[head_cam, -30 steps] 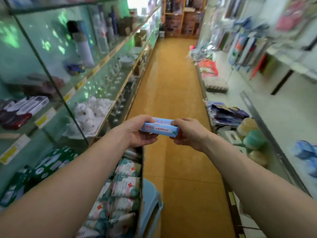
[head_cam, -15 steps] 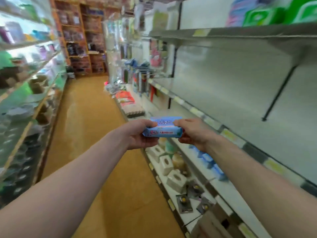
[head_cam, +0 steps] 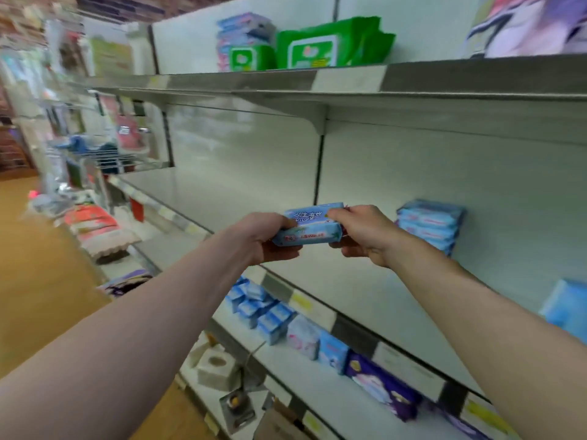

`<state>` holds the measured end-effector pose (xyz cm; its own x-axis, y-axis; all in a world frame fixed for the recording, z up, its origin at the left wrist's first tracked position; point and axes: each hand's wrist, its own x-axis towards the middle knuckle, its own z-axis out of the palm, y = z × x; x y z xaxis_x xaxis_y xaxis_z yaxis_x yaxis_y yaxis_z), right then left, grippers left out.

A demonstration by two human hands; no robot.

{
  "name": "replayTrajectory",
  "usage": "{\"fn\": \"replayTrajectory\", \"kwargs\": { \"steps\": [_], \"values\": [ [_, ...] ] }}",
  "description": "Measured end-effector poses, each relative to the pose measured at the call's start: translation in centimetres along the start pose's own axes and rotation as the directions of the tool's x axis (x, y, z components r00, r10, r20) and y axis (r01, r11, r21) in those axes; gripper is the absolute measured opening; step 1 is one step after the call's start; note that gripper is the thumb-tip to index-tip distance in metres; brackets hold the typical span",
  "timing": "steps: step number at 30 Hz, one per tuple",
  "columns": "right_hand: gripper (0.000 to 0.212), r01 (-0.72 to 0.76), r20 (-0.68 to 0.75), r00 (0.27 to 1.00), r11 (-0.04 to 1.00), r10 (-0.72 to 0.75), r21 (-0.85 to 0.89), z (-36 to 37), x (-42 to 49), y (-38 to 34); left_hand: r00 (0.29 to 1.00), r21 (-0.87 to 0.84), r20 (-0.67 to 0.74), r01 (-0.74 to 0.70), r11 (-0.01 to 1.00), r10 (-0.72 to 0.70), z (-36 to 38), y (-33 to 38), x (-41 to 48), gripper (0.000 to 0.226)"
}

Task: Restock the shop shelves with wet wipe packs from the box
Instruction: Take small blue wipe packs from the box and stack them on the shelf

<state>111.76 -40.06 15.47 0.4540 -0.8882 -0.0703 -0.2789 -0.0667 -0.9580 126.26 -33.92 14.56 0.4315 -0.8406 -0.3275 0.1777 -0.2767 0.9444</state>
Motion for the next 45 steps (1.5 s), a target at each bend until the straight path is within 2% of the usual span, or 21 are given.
{"fn": "replayTrajectory", "kwargs": {
  "steps": [5,15,24,35,42,45],
  "values": [
    [0.013,-0.029,-0.132,0.991,1.000,0.028,-0.003,-6.8,0.8,1.1,0.992,0.127,0.124,-0.034,0.991,0.018,6.6,1.7,2.1,0.010],
    [0.011,-0.053,-0.343,0.937,0.997,0.068,0.052,-14.3,1.4,2.2,0.956,0.195,0.293,-0.088,0.977,0.028,15.0,4.2,5.2,0.011],
    [0.017,-0.111,-0.558,0.828,0.993,0.064,-0.051,-17.7,4.1,1.7,0.917,0.291,0.382,-0.238,0.927,0.115,18.4,7.4,8.2,0.016],
    [0.020,-0.179,-0.650,0.758,0.975,0.050,-0.133,-18.4,8.5,2.9,0.906,0.417,0.414,-0.277,0.865,0.091,20.4,8.0,12.7,0.020],
    [0.038,-0.249,-0.714,0.698,0.950,0.041,-0.189,-18.6,8.9,4.4,0.894,0.460,0.444,-0.288,0.840,0.062,21.4,7.3,14.2,0.021],
    [0.026,-0.277,-0.704,0.708,0.937,0.049,-0.213,-18.2,8.7,4.6,0.889,0.469,0.453,-0.306,0.829,0.072,21.6,6.9,14.3,0.022]
  ]
}}
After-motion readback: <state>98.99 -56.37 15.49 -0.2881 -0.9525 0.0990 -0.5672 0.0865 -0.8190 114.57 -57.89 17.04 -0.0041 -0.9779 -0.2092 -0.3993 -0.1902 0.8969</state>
